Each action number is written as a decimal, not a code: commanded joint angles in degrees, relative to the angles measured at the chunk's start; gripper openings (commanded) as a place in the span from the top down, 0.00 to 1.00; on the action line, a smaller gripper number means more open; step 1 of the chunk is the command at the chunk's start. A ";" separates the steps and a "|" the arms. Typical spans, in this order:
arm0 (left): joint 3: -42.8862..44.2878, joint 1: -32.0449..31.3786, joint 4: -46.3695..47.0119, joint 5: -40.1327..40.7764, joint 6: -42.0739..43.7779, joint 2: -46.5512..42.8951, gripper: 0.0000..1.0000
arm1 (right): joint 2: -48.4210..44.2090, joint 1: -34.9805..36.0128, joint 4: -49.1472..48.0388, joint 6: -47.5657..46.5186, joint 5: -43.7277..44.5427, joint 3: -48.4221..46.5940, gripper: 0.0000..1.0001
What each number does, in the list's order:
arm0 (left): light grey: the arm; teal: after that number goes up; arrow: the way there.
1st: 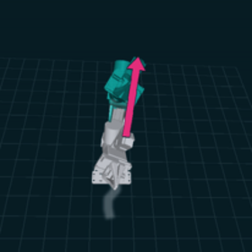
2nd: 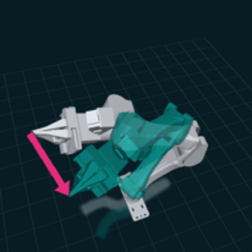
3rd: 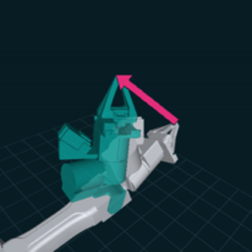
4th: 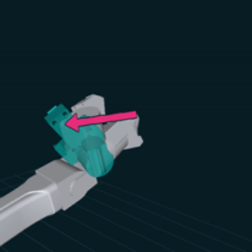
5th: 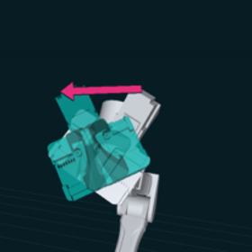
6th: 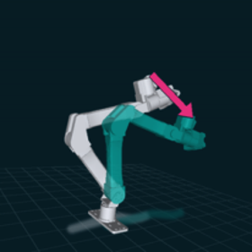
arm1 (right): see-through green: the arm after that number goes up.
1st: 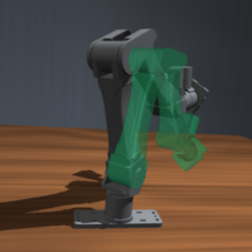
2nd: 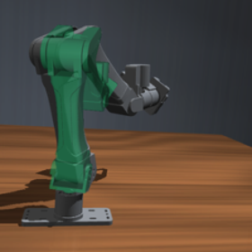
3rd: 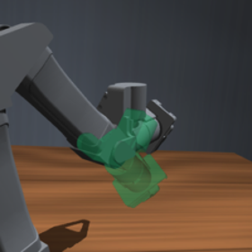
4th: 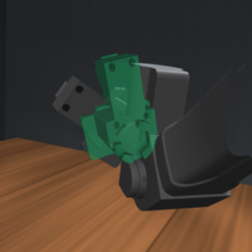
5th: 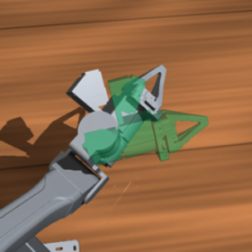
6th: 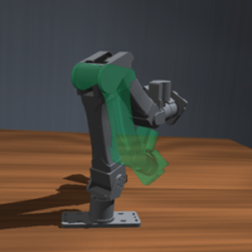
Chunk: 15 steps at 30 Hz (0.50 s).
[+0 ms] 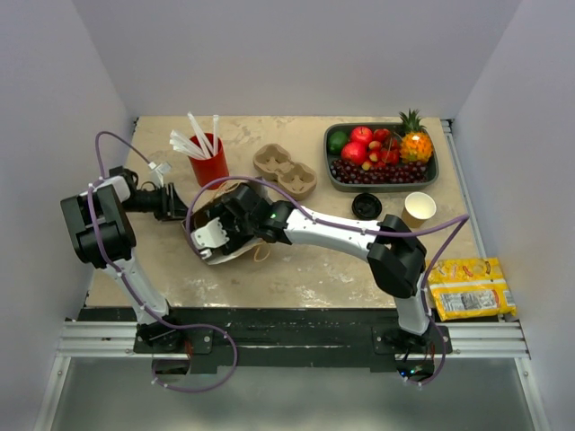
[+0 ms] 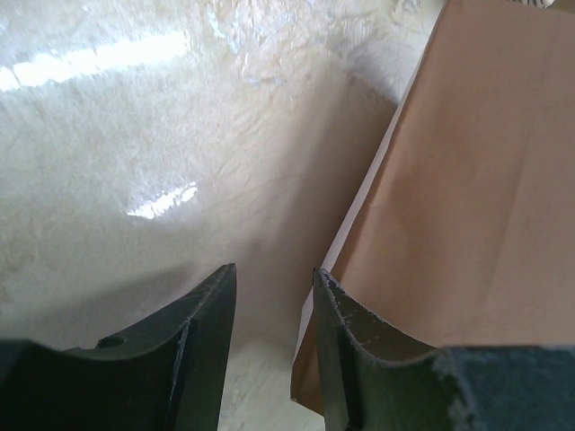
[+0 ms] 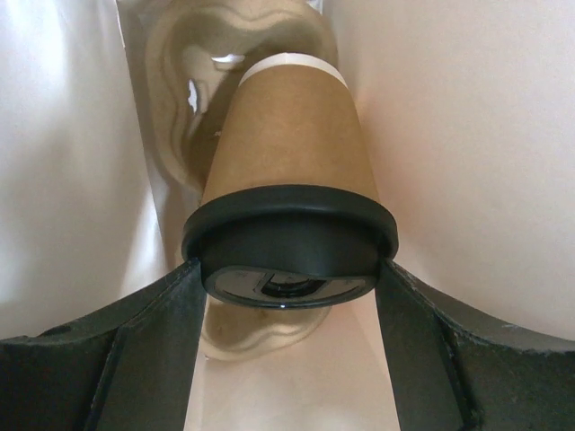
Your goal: Pack the takeout coffee
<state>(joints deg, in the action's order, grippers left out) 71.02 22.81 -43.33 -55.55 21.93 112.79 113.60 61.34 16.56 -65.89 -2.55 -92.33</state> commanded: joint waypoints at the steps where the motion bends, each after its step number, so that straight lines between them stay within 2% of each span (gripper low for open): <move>1: -2.11 -0.13 -0.09 -2.81 1.62 -3.02 0.56 | -3.12 0.18 2.43 -3.01 -0.71 -0.65 1.00; 5: -3.43 -0.22 0.00 -3.42 1.71 -3.37 0.56 | -1.37 0.44 0.58 -3.28 0.17 -1.09 1.00; 6: -3.44 -0.13 -0.17 -3.77 1.71 -3.19 0.56 | -0.93 0.53 0.41 -2.76 0.09 -1.35 0.98; 7: -3.26 -0.13 -0.61 -3.86 2.06 -3.19 0.56 | -0.23 0.53 -0.38 -2.15 -0.09 -1.44 0.88; 15: -2.20 -0.13 -3.95 -4.92 4.78 -2.93 0.56 | 1.01 0.45 -2.84 4.96 -3.69 -1.10 0.82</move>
<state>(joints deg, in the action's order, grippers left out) 68.49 22.81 -43.57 -56.36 23.86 111.98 113.73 61.84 16.78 -65.71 -4.14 -92.33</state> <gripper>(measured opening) 0.440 0.726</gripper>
